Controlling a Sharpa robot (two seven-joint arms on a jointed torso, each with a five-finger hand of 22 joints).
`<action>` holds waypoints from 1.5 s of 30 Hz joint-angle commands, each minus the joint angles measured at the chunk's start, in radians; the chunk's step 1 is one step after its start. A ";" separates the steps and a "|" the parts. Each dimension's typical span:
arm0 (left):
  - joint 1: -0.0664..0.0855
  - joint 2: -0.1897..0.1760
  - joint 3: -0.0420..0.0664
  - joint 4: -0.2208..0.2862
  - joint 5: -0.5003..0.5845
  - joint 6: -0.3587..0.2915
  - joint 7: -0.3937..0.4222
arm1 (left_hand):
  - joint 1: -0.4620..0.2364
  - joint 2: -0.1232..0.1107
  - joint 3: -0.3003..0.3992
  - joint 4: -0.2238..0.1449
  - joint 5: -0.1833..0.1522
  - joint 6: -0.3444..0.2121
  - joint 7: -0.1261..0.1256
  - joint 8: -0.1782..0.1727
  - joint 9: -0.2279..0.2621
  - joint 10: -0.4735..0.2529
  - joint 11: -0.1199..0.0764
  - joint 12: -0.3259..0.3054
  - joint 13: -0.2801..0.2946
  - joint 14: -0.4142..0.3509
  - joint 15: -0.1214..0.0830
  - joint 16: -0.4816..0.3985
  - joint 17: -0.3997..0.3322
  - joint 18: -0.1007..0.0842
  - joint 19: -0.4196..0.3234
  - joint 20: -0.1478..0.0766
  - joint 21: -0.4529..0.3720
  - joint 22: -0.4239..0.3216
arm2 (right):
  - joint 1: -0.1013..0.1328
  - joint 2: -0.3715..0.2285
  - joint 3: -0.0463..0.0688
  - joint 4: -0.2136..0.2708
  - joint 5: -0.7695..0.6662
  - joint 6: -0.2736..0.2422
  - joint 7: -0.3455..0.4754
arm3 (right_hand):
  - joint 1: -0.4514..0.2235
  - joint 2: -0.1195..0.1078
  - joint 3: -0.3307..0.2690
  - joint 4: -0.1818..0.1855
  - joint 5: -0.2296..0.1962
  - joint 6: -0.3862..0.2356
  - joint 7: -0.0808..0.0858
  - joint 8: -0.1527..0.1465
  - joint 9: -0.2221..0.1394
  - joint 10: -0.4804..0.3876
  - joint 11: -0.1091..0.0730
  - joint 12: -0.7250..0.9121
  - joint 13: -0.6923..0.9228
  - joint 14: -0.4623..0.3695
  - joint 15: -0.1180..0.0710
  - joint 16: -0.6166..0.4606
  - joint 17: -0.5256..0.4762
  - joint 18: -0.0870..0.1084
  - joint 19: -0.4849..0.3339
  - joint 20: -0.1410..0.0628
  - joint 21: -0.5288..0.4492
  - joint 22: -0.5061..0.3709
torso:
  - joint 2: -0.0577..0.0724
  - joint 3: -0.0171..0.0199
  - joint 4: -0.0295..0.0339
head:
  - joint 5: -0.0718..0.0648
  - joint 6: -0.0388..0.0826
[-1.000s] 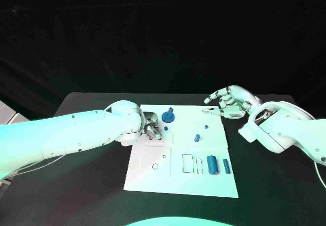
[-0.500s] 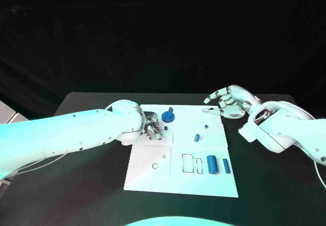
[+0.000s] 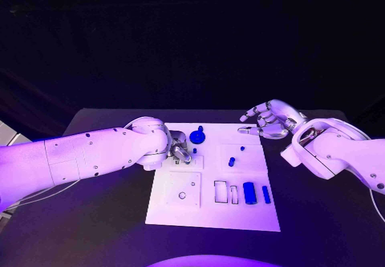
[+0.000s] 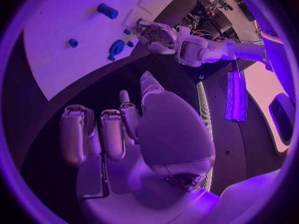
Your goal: Assemble the parts on the task board
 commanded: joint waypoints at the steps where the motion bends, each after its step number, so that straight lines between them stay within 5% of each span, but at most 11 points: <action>1: -0.004 0.004 -0.003 0.000 0.018 0.033 0.001 | -0.013 -0.002 0.049 -0.058 -0.005 0.027 -0.020 0.001 0.006 0.006 -0.001 0.007 0.000 0.097 -0.008 0.005 0.249 -0.014 0.002 -0.002 0.000 -0.001 | -0.001 -0.001 0.000 0.003 -0.013 0.013 -0.005 | -0.003 0.009 -0.004 0.000 0.002 -0.008 0.002 0.004 -0.001 -0.004 -0.002 -0.006 0.078 0.051 0.007 -0.007 0.056 0.013 0.020 0.009 -0.005 0.152 | 0.000 -0.0004 0.0008 | -0.001 -0.003; 12: -0.003 0.001 -0.003 -0.003 0.016 0.051 -0.001 | -0.039 -0.008 0.008 -0.039 -0.006 0.035 -0.022 -0.002 0.002 0.006 -0.003 0.010 0.001 0.098 -0.009 0.006 0.252 -0.014 0.003 -0.003 -0.001 -0.001 | -0.001 -0.003 0.000 0.004 -0.016 0.011 -0.010 | -0.003 0.010 -0.003 0.000 0.005 -0.008 0.002 0.004 -0.001 -0.004 -0.002 -0.006 0.077 0.050 0.006 -0.008 0.054 0.014 0.019 0.009 -0.007 0.151 | 0.000 -0.0012 0.0018 | -0.003 -0.008; 14: -0.003 0.000 -0.003 -0.003 0.014 0.052 -0.001 | -0.006 0.005 0.030 -0.068 0.005 0.030 -0.027 -0.005 0.001 0.006 -0.007 0.011 0.002 0.099 -0.013 0.006 0.253 -0.014 0.003 -0.005 -0.002 -0.001 | -0.001 -0.003 0.000 0.004 -0.016 0.011 -0.011 | -0.003 0.010 -0.003 0.000 0.005 -0.008 0.002 0.004 -0.001 -0.004 -0.002 -0.006 0.077 0.050 0.006 -0.008 0.054 0.014 0.019 0.009 -0.007 0.151 | -0.001 -0.0011 0.0013 | -0.002 -0.008; 31: -0.003 -0.008 -0.003 0.002 -0.005 0.042 -0.001 | 0.015 0.007 0.062 -0.099 0.012 0.031 -0.028 -0.004 0.002 0.013 -0.009 0.016 0.007 0.101 -0.015 0.009 0.259 -0.015 0.006 -0.007 -0.001 0.003 | -0.001 -0.006 0.000 0.005 -0.019 0.011 -0.012 | -0.003 0.012 -0.003 0.000 0.009 -0.008 0.001 0.006 -0.002 -0.004 -0.002 -0.006 0.077 0.051 0.006 -0.007 0.055 0.013 0.020 0.008 -0.006 0.152 | -0.001 -0.0019 0.0022 | -0.001 -0.008; 39: -0.003 -0.008 -0.003 0.003 -0.004 0.036 -0.001 | 0.004 0.004 0.060 -0.093 0.008 0.033 -0.026 -0.003 0.002 0.014 -0.007 0.017 0.006 0.101 -0.014 0.009 0.260 -0.015 0.006 -0.007 -0.001 0.003 | -0.001 -0.006 0.000 0.005 -0.019 0.011 -0.012 | -0.003 0.012 -0.003 0.000 0.009 -0.008 0.001 0.006 -0.002 -0.004 -0.002 -0.006 0.077 0.051 0.006 -0.007 0.055 0.013 0.020 0.008 -0.006 0.152 | -0.001 -0.0011 0.0012 | 0.000 -0.010; 45: -0.003 -0.005 -0.003 0.002 0.000 0.036 -0.001 | -0.045 -0.007 0.028 -0.055 -0.002 0.044 -0.026 -0.001 0.000 0.018 -0.006 0.019 0.006 0.101 -0.012 0.010 0.262 -0.015 0.008 -0.006 -0.001 0.005 | -0.001 -0.006 0.000 0.005 -0.019 0.010 -0.011 | -0.003 0.012 -0.003 0.000 0.009 -0.008 0.001 0.006 -0.002 -0.004 -0.002 -0.006 0.077 0.051 0.006 -0.007 0.055 0.013 0.020 0.008 -0.006 0.152 | -0.001 -0.0010 0.0015 | 0.000 -0.011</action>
